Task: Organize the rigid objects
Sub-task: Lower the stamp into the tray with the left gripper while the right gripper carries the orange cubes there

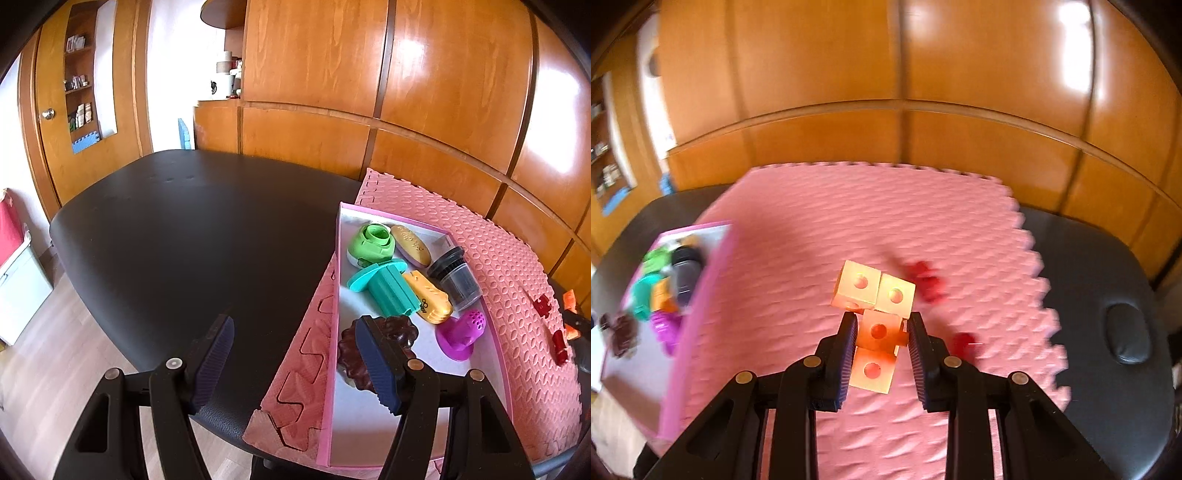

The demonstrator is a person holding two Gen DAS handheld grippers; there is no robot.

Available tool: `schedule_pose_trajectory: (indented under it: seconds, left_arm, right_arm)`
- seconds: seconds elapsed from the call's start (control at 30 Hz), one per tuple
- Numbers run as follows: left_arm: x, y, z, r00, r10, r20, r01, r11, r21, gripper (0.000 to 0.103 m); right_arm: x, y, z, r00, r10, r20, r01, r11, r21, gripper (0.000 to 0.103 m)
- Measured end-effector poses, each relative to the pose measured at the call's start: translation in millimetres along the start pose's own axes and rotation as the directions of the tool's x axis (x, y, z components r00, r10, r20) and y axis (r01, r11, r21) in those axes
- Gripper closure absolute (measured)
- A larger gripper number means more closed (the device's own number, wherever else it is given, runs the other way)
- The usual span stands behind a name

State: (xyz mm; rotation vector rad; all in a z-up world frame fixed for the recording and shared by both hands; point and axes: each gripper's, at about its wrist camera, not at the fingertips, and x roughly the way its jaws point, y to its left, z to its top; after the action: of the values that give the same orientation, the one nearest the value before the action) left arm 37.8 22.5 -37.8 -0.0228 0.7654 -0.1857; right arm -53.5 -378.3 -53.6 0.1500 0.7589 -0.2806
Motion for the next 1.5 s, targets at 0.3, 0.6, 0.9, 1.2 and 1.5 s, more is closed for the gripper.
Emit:
schedule_pose_trajectory:
  seconds: [0.3, 0.6, 0.9, 1.2, 1.5]
  left_arm:
    - [4.3, 9.7, -0.1, 1.000, 0.011, -0.008, -0.011, 1.000, -0.019, 0.034]
    - [-0.2, 26.9, 7.4, 0.999, 0.045, 0.014, -0.044, 0.997, -0.059, 0.034]
    - [0.3, 31.7, 6.1, 0.999, 0.052, 0.007, -0.051, 0.997, -0.062, 0.034]
    - [5.8, 21.6, -2.9, 0.999, 0.027, -0.019, -0.028, 0.999, -0.030, 0.034]
    - [3.8, 12.6, -5.7, 1.000, 0.010, -0.020, -0.010, 1.000, -0.002, 0.034]
  right_arm:
    - [-9.6, 91.7, -3.7, 0.977, 0.212, -0.019, -0.212, 0.969, -0.128, 0.076]
    - [-10.2, 180.3, -16.6, 0.912, 0.390, -0.123, -0.409, 0.874, -0.262, 0.076]
    - [30.1, 236.9, -29.9, 0.888, 0.379, -0.260, -0.448, 0.838, -0.312, 0.076]
    - [70.4, 250.5, -28.0, 0.938, 0.284, -0.198, -0.333, 0.895, -0.295, 0.076]
    - [63.5, 243.3, -29.7, 0.920, 0.325, -0.220, -0.373, 0.898, -0.233, 0.062]
